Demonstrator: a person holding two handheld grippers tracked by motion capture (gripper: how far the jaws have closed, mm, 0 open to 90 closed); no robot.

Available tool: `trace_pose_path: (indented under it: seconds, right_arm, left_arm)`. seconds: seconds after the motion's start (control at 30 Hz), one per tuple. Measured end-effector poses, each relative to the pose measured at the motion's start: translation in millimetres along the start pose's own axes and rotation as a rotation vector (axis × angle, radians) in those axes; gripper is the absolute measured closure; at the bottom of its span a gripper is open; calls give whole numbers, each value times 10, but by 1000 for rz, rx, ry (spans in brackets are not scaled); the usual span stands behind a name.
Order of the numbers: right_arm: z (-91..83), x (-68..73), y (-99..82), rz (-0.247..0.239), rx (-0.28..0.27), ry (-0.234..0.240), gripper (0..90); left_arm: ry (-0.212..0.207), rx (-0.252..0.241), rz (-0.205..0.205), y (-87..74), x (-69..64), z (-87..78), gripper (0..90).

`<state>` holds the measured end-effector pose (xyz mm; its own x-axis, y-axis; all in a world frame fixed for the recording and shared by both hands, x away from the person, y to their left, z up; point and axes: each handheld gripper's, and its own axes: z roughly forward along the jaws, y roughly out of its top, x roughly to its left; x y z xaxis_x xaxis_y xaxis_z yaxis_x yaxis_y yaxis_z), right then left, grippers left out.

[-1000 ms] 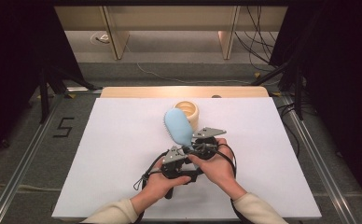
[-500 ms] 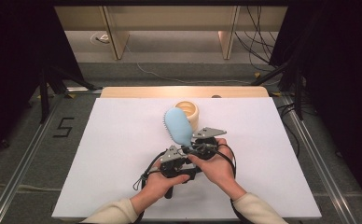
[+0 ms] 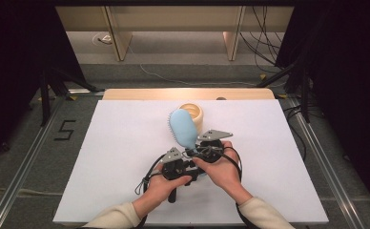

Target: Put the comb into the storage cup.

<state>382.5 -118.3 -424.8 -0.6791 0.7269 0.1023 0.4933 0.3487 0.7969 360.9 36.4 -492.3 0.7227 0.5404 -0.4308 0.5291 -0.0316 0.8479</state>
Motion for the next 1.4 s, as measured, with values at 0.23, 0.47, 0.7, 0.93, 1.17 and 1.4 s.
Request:
trace_pose_path:
  seconds: [0.23, 0.47, 0.7, 0.93, 1.17, 1.4]
  right_arm:
    - [-12, -21, 6, 13, -9, 14, 702]
    - [-17, -41, 9, 29, -1, 26, 695]
    - [-11, -50, 9, 12, 10, 20, 671]
    - [-18, -40, 21, -11, 10, 12, 658]
    - [-13, -44, 23, -8, 8, 12, 615]
    - [-4, -45, 24, -6, 11, 13, 544]
  left_arm:
    - [0, -9, -54, 10, 28, -19, 624]
    - [10, 10, -78, 24, 54, -37, 645]
    - [23, 30, -63, 38, 49, -46, 649]
    - [-25, 19, -122, 40, 60, -48, 650]
    - [-60, 12, -143, 38, 43, -43, 650]
    - [-70, 2, -155, 40, 52, -46, 650]
